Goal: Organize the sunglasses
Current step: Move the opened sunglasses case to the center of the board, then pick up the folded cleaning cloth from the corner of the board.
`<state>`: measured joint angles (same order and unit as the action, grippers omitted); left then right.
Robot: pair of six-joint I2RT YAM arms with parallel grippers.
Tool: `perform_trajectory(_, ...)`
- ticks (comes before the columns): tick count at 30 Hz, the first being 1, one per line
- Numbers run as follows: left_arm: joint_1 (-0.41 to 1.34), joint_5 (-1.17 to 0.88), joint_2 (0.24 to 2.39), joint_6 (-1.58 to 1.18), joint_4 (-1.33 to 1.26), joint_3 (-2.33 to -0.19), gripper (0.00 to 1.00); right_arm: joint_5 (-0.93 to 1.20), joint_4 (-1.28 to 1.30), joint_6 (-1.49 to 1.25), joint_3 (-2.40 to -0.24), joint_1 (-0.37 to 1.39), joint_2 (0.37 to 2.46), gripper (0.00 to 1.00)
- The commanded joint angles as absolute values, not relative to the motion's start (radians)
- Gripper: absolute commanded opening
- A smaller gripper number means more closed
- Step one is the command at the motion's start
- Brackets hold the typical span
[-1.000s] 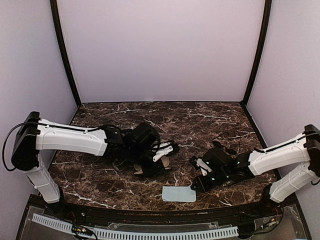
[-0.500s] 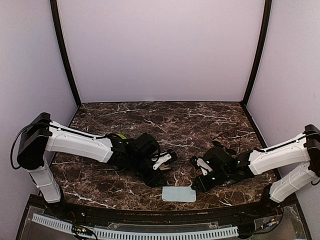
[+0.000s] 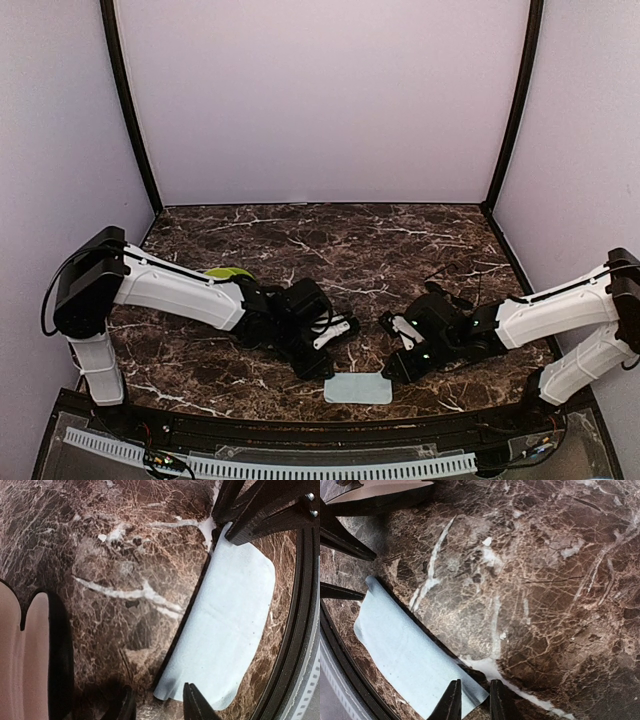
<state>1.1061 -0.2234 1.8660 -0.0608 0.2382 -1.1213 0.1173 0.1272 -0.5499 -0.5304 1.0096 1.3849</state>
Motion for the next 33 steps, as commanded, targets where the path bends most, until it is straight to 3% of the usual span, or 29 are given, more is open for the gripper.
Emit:
perform_trajectory(1, 1.119, -0.222, 1.88, -0.04, 0.273, -1.15, 0.34, 0.12, 0.139, -0.536, -0.542, 0.999, 1.396, 0.22)
perform_trajectory(17, 1.122, -0.242, 1.894, -0.045, 0.276, -1.149, 0.17, 0.127, 0.118, -0.551, -0.518, 0.999, 1.381, 0.17)
perform_trajectory(33, 1.131, -0.259, 1.856, -0.121, 0.213, -1.112, 0.0, 0.126, 0.121, -0.535, -0.543, 0.999, 1.375, 0.0)
